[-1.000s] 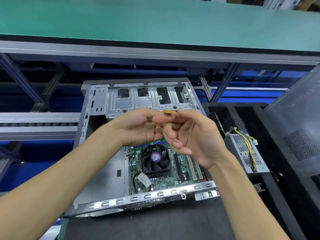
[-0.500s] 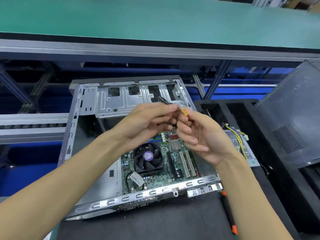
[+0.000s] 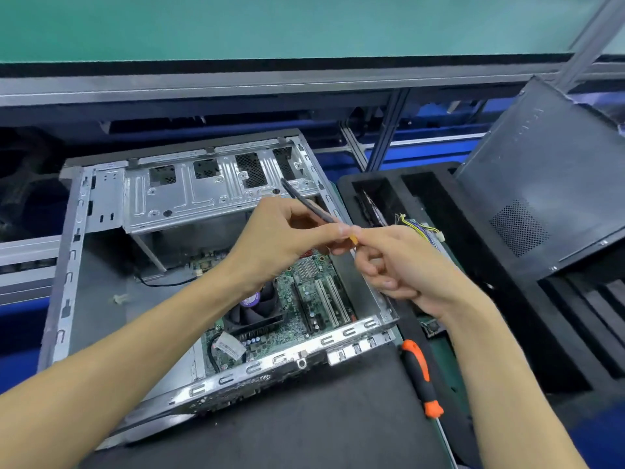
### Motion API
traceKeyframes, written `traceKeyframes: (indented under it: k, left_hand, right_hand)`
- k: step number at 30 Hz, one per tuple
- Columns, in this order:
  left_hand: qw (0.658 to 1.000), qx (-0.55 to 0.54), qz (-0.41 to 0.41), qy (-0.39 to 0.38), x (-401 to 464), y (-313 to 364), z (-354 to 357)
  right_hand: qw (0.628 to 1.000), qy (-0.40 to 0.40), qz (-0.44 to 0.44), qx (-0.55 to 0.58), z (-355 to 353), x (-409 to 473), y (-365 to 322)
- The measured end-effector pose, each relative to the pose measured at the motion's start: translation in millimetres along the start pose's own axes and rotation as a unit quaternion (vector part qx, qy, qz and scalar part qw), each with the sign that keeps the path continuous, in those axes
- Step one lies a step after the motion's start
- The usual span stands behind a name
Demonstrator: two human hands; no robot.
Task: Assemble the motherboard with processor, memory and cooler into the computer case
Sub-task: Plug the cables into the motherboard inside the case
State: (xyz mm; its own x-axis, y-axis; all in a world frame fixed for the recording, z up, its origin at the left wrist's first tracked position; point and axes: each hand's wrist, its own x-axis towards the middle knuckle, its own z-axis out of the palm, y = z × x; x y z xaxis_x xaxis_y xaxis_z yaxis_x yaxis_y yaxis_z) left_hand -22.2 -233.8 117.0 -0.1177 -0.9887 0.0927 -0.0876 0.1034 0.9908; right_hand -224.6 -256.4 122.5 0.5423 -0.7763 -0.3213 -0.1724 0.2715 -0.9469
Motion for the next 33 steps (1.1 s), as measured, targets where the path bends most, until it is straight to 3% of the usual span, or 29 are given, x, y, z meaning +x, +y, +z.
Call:
traceKeyframes:
  k: [4,7,10,14,20,33]
  left_hand:
    - [0.999,0.033,0.010,-0.038,-1,-7,10]
    - [0.996,0.085,0.002,-0.035,0,-16,12]
    - [0.980,0.185,-0.036,-0.063,-1,-32,17]
    - [0.957,0.261,-0.071,-0.106,2,-60,34]
    - [0.948,0.271,-0.073,-0.148,9,-90,50]
    - [0.925,0.334,-0.079,-0.165,14,-117,62]
  right_hand:
    - [0.975,0.136,-0.038,-0.169,-10,-5,10]
    - [0.942,0.263,-0.095,-0.185,-17,-2,25]
    - [0.929,0.318,-0.106,-0.158,-18,2,39]
    - [0.930,0.312,-0.119,-0.156,-6,8,48]
    - [0.946,0.283,-0.116,-0.109,3,18,57]
    - [0.953,0.272,-0.109,-0.083,1,23,60]
